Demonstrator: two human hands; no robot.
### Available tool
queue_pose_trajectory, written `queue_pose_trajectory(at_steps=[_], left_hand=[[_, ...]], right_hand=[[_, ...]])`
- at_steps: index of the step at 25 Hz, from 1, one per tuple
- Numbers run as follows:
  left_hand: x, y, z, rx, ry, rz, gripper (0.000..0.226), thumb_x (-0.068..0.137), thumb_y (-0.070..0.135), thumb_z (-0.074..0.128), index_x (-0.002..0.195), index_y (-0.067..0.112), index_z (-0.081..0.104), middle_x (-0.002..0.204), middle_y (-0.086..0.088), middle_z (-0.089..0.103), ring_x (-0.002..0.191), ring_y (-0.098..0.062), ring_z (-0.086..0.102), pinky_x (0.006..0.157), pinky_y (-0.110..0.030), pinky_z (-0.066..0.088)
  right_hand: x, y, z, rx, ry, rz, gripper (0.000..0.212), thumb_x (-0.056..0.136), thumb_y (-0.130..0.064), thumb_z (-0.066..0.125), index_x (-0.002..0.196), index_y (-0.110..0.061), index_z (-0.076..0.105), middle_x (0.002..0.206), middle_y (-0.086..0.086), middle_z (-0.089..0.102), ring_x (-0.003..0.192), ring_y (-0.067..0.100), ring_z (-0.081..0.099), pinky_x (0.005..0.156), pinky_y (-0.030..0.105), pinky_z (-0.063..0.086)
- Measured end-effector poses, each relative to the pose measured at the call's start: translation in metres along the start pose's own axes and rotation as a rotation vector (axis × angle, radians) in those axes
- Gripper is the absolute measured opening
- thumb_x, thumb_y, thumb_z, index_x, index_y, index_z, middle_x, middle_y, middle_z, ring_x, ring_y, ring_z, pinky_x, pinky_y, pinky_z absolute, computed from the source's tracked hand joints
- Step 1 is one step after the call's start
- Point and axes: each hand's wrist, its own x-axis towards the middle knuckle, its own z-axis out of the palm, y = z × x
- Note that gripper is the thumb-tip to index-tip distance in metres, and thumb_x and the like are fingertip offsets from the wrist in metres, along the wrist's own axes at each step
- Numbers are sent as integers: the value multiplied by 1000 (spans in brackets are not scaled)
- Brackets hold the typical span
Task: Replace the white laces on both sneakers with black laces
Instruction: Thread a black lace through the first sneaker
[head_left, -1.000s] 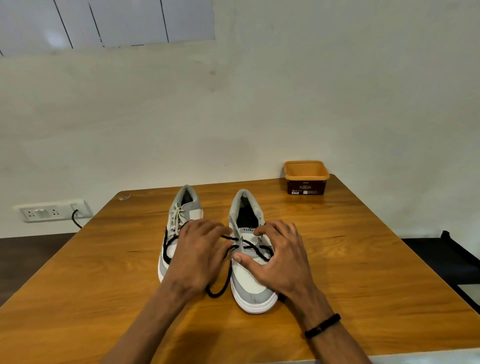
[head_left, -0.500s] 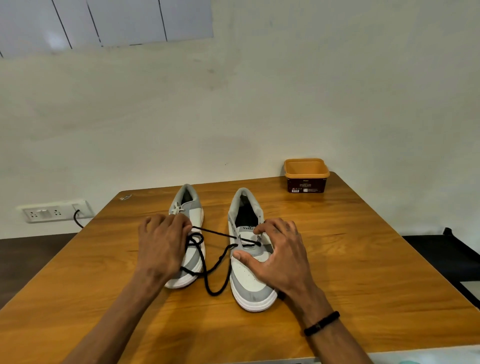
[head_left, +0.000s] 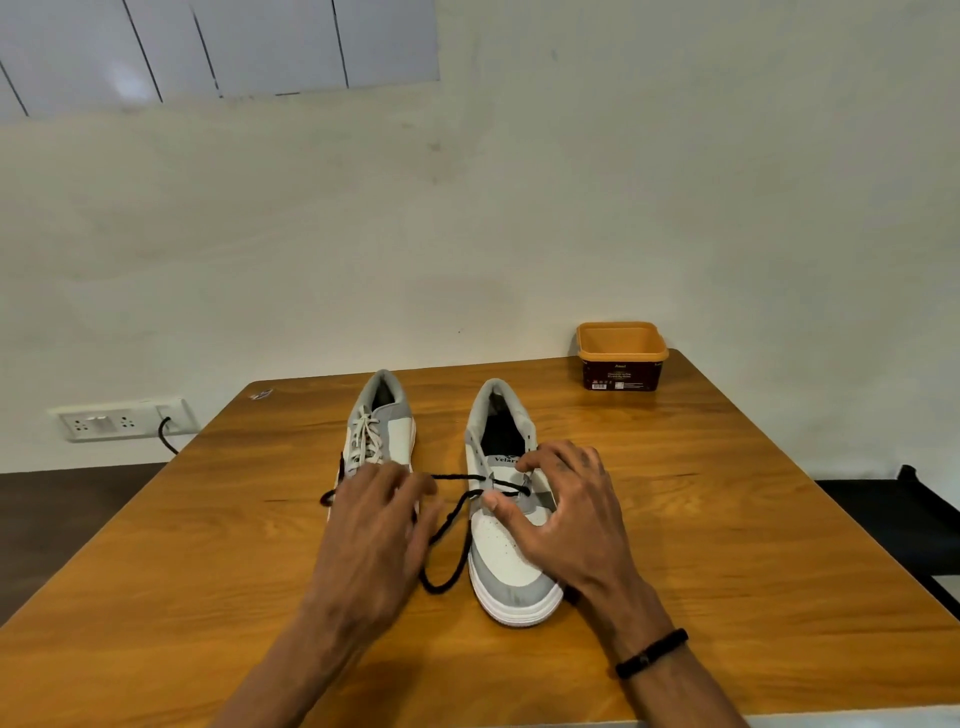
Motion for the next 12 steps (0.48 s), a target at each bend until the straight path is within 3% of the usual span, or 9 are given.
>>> queue_pose_trajectory(at_steps=[3,6,10,12], left_hand=[[-35,21,7,-120,-195,43,27,107,53,44,112,38,65,105,20,58,95,-2,48,82,-26,47],[-45,21,6,-268,-221,-23,14,106,45,52,110,40,64,105,27,55,100,3,49,83,-21,46],[-23,38,-23,-631,-110,-213,9,103,35,57,99,31,63,90,14,69,88,-9,68,73,-28,58],[1,43,-39,-819,27,-348,6,100,23,62,99,19,66,92,5,76,85,-13,74,78,-28,62]], right_hand=[[0,2,3,61,-10,26,52,98,-74,41,109,-31,66,115,-16,56,112,7,46,91,33,49],[-1,2,3,119,12,20,53,105,-66,31,111,-29,67,114,-16,57,112,7,47,91,36,49],[-2,0,1,205,46,23,57,110,-57,24,105,-24,70,108,-14,59,110,5,50,94,34,45],[-2,-1,0,240,59,30,56,111,-54,25,102,-22,70,106,-14,60,109,1,50,93,33,44]])
